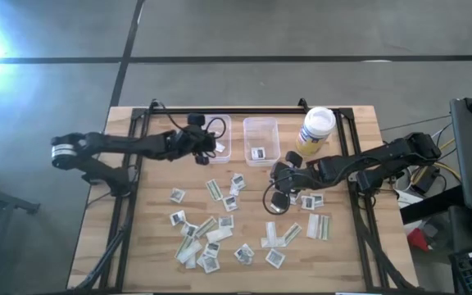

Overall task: Pick & Place First Aid Supplies
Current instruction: Put the green bandage pack into the left transparent bin

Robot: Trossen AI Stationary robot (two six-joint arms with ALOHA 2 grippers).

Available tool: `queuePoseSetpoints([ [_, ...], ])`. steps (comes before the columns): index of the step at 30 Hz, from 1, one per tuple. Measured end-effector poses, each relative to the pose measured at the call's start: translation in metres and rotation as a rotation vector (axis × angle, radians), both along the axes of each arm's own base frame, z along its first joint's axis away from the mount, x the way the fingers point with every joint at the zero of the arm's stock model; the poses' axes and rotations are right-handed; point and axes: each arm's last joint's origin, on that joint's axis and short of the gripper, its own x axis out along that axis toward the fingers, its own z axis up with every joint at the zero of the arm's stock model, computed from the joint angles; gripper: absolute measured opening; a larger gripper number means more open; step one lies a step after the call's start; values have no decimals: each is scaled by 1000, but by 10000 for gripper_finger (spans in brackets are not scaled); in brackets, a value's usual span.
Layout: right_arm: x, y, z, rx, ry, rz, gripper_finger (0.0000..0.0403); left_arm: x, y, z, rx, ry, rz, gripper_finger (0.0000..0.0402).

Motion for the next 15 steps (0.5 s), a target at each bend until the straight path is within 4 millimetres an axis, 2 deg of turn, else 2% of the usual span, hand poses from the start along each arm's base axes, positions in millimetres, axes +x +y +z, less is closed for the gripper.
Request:
queuePoseSetpoints([
  [7, 0, 0, 0, 1, 1, -1, 61, 4, 0, -4, 9, 41, -49, 19],
  [15, 0, 1, -1, 37, 5, 14, 61, 4, 0, -5, -14, 30, -33, 71],
])
